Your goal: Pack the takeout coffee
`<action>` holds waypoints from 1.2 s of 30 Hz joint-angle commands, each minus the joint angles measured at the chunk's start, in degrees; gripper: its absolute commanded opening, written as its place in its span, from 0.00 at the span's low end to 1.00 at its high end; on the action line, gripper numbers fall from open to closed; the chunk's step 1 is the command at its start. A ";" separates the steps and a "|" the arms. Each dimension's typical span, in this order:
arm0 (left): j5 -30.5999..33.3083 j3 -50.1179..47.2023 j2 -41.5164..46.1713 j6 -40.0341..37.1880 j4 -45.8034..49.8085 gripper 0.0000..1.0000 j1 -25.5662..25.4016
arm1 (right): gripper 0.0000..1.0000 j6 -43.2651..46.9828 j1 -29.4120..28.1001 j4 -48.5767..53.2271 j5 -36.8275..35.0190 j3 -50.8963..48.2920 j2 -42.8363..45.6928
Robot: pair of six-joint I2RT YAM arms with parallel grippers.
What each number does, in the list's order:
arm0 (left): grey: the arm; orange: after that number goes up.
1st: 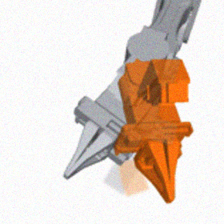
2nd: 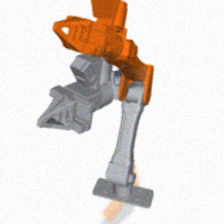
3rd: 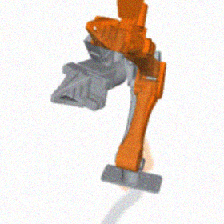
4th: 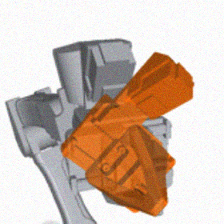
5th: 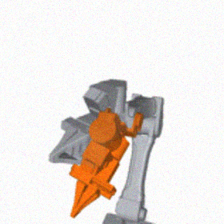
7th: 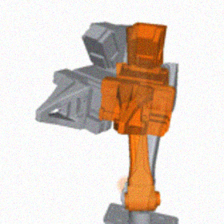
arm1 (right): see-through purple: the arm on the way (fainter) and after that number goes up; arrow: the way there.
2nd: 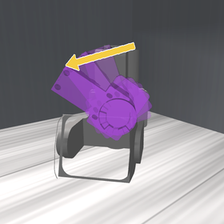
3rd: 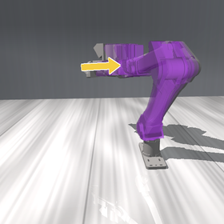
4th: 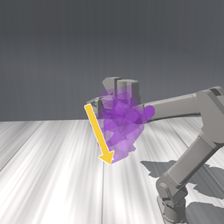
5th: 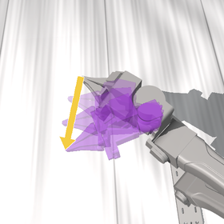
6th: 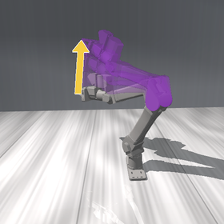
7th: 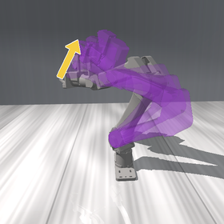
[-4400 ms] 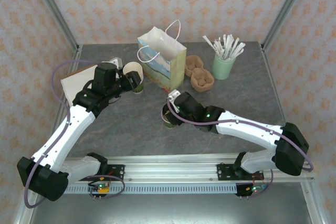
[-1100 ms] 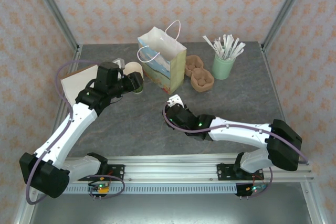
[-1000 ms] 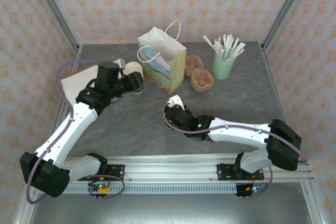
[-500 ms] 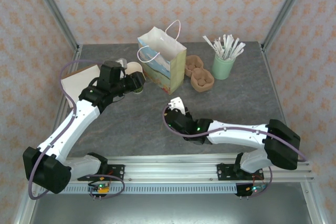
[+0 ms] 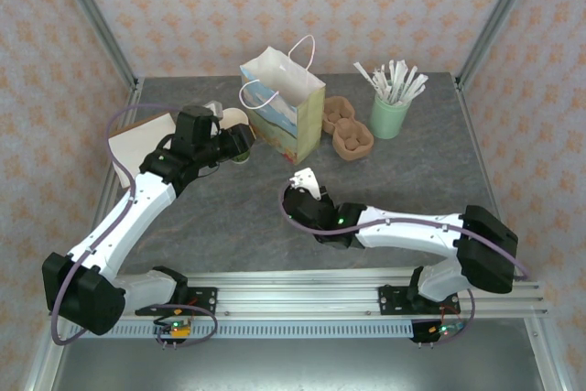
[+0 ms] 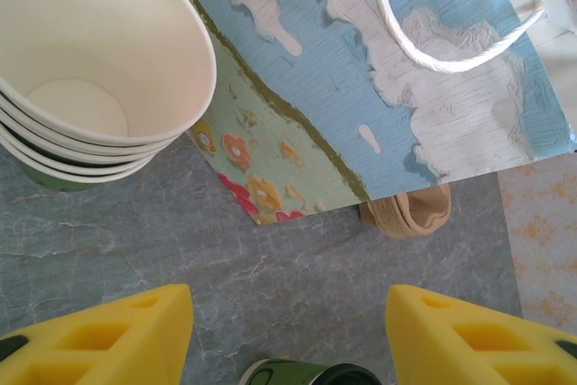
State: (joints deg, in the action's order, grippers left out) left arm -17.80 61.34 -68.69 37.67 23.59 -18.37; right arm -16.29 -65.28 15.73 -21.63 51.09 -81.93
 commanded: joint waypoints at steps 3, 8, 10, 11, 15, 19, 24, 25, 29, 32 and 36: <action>0.16 -0.13 2.30 -0.48 0.09 0.59 0.02 | 0.57 0.21 1.12 16.32 6.91 -1.05 -4.70; 0.66 -0.38 3.38 -0.84 0.47 0.59 0.01 | 0.56 -0.54 1.29 18.72 8.44 0.35 -7.53; 0.53 -0.86 3.47 -0.50 0.02 0.59 0.06 | 0.56 -1.14 1.38 18.56 8.94 -0.33 -8.26; 0.22 -1.19 3.47 -0.36 -0.27 0.59 0.07 | 0.56 -1.55 1.47 18.46 9.16 -0.78 -8.63; -0.07 -1.09 3.04 -0.49 -0.09 0.59 0.05 | 0.55 -1.45 1.62 19.79 7.86 0.74 -7.78; 0.46 -0.54 3.12 -1.10 0.22 0.59 0.05 | 0.56 -0.96 2.29 18.97 6.11 4.07 -5.45; 2.60 -0.19 3.29 -2.69 1.21 0.59 0.00 | 0.56 -0.92 3.18 13.48 4.64 8.09 -6.74; 3.14 -0.09 3.22 -3.07 1.66 0.59 0.01 | 0.56 -0.72 3.14 12.67 4.40 9.25 -7.52; 5.31 0.88 2.77 -4.34 3.44 0.59 0.09 | 0.57 0.36 3.15 10.86 4.47 12.96 -10.64; 7.35 0.98 2.85 -4.62 4.25 0.60 0.39 | 0.57 0.74 3.05 9.99 4.74 14.70 -12.32; 9.47 0.71 3.12 -4.56 4.79 0.60 1.55 | 0.58 1.22 2.90 9.28 5.74 17.27 -14.41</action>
State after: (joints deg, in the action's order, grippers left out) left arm -12.16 60.93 -66.24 34.37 26.72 -17.91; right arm -15.86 -62.19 23.16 -18.17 67.00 -93.82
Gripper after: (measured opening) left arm 0.596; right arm 0.578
